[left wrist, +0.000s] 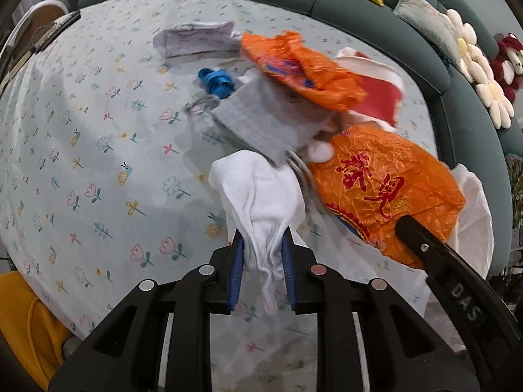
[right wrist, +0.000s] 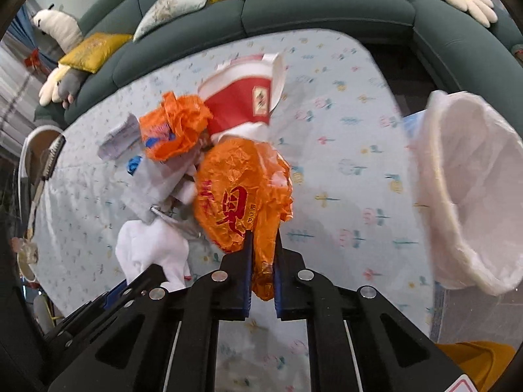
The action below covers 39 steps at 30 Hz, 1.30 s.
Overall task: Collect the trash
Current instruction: 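Carry the glove and orange bag over the wastebasket and release both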
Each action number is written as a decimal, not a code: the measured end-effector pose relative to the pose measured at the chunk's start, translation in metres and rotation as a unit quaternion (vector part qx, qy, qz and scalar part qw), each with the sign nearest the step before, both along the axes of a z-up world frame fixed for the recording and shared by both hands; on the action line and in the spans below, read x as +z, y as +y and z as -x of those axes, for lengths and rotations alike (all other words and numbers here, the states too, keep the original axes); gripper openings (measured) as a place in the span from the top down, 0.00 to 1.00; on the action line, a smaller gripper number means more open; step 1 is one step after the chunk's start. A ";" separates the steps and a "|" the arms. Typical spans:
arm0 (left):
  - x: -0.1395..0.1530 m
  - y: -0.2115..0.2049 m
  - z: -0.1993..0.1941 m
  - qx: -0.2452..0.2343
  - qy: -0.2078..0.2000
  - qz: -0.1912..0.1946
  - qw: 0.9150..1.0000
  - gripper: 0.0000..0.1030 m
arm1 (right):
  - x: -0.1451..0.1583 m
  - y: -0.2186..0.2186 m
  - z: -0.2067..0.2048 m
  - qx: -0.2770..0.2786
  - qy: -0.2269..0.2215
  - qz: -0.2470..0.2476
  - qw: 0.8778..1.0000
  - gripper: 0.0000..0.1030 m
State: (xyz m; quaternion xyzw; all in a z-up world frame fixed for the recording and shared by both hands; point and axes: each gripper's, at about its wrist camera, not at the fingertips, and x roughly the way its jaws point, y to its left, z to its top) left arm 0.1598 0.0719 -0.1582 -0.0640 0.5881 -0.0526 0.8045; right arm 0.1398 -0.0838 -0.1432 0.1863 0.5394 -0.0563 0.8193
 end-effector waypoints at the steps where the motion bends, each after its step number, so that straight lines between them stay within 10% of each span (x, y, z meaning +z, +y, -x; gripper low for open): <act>1: 0.003 -0.003 0.003 -0.003 -0.003 0.000 1.000 0.80 | 0.007 -0.004 0.005 -0.004 -0.007 0.002 1.000 0.91; 17: 0.066 -0.094 0.054 -0.101 -0.068 0.005 0.993 0.80 | 0.081 -0.090 0.078 -0.086 -0.090 0.026 0.992 0.91; 39: 0.075 -0.258 0.082 -0.247 -0.082 0.012 0.965 0.80 | 0.075 -0.227 0.149 -0.205 -0.087 0.060 0.973 0.91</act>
